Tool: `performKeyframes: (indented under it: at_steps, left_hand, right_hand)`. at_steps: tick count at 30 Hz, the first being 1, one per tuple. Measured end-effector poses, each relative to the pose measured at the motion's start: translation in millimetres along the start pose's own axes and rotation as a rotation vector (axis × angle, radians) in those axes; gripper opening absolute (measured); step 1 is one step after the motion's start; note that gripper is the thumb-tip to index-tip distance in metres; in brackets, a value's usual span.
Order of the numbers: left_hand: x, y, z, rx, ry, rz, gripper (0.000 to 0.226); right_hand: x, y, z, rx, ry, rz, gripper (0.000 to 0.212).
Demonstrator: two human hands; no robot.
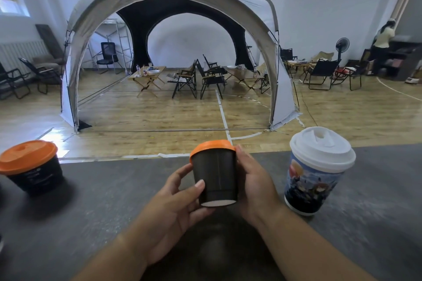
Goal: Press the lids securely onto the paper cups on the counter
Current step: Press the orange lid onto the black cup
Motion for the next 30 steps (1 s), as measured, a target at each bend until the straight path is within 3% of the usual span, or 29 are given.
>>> performKeyframes:
  at_steps: [7, 13, 19, 21, 25, 30]
  left_hand:
    - [-3, 1, -2, 0.035, -0.110, -0.024, 0.073]
    - [1, 2, -7, 0.059, -0.014, 0.015, 0.066]
    - [-3, 2, -6, 0.068, -0.140, -0.034, 0.085]
    - [0, 3, -4, 0.045, -0.087, 0.001, 0.077]
    - [8, 5, -6, 0.040, 0.058, 0.070, 0.065]
    - [5, 5, -10, 0.103, -0.034, 0.011, 0.077]
  right_hand:
    - [2, 9, 9, -0.200, 0.226, -0.027, 0.051]
    - [-2, -3, -2, -0.002, -0.024, -0.057, 0.057]
    - [1, 4, 10, -0.175, 0.232, -0.038, 0.055]
    - [0, 3, 10, -0.177, 0.174, -0.026, 0.053]
    - [0, 0, 3, -0.065, -0.024, 0.000, 0.070]
    - [-3, 0, 4, -0.093, 0.117, 0.034, 0.058]
Point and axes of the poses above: each hand's wrist, its own y-axis away from the middle knuckle, its own x-axis out of the palm, z = x × y, the point moved 5 cm from there along -y, towards the middle knuckle, and after that the axes turned 12 degrees about x, right-handed, at the moved point
